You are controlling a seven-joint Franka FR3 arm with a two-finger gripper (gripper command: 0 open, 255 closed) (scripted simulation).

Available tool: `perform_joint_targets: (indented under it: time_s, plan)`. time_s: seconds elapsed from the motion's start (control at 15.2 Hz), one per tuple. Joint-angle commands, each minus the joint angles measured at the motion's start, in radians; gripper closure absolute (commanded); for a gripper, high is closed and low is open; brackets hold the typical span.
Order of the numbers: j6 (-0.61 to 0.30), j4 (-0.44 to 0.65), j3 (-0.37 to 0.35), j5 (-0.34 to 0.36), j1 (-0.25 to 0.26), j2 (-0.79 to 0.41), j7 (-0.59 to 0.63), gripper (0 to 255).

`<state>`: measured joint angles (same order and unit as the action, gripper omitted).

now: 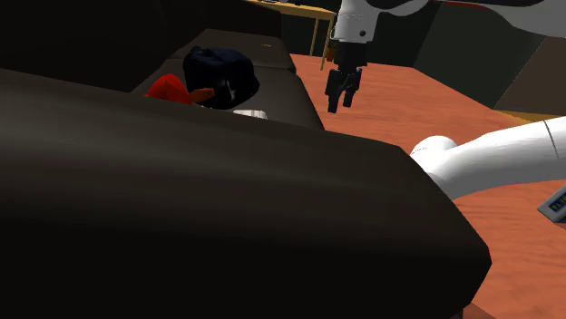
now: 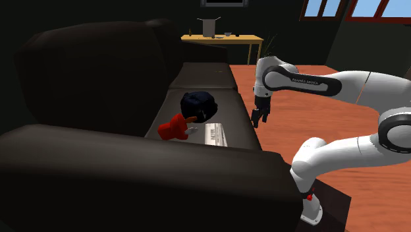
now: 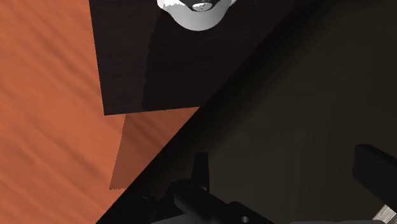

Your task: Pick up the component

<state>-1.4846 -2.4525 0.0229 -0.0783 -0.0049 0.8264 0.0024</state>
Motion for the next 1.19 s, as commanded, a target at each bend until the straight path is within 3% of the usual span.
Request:
perform_joint_targets:
  time_s: [0.0,0.53,1.12]
  plan:
    - [0.000,0.000,0.000,0.000,0.000,0.000,0.000,0]
    - [-0.097,0.219,-0.064,0.004,0.086,-0.323,-0.087,0]
    - [-0.115,0.529,-0.149,0.045,0.161,-0.656,-0.160,0]
